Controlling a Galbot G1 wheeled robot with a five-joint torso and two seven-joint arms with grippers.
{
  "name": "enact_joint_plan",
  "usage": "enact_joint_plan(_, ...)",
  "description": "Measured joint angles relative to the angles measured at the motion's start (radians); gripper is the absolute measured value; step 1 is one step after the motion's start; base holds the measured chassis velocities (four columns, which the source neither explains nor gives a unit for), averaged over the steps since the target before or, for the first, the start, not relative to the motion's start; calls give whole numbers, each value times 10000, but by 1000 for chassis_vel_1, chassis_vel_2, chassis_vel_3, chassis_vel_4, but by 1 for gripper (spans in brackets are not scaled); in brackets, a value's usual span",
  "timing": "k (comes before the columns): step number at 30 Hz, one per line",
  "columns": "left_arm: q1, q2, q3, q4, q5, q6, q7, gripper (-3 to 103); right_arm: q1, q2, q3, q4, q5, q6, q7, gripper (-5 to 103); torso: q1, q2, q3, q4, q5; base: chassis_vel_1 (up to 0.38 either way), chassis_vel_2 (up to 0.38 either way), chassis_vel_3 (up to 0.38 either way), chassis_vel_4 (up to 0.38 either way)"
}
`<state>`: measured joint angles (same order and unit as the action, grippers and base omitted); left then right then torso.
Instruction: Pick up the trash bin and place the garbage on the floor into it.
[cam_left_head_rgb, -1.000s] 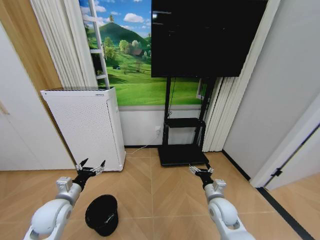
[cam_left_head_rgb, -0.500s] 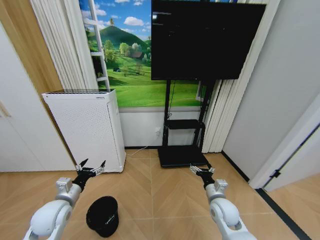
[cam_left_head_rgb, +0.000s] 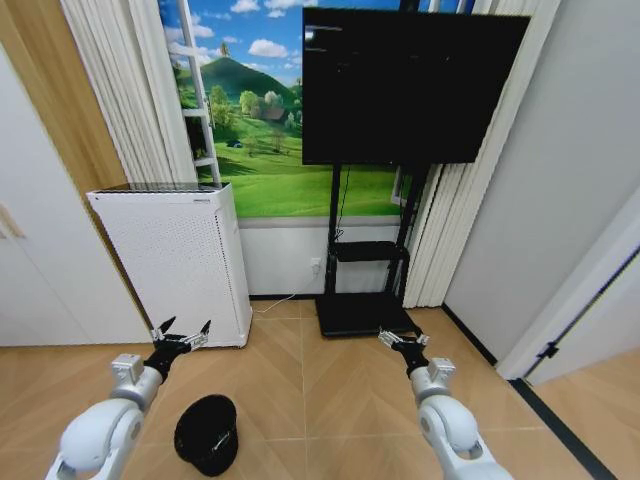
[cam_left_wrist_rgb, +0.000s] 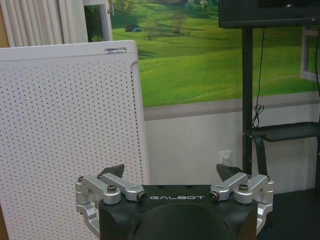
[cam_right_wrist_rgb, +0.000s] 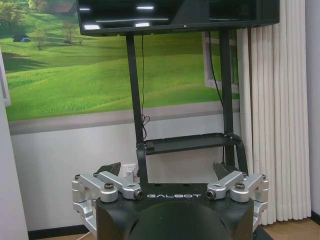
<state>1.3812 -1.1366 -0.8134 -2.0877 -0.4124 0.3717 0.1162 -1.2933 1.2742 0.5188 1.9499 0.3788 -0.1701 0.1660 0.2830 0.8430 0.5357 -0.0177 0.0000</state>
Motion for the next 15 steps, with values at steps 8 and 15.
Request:
enact_joint_plan(8, -36, 1, 88, 48, -34, 123, 0, 100, 124, 25, -56, -144, -19, 0, 2, 100, 141, 340, 202, 0, 0, 0, 0, 0, 0)
enact_joint_plan(15, -112, 36, 110, 132, -25, 188, -4, 100, 113, 111, -112, -171, -54, -62, 0, 100, 149, 361, 215, 0, 0, 0, 0, 0, 0)
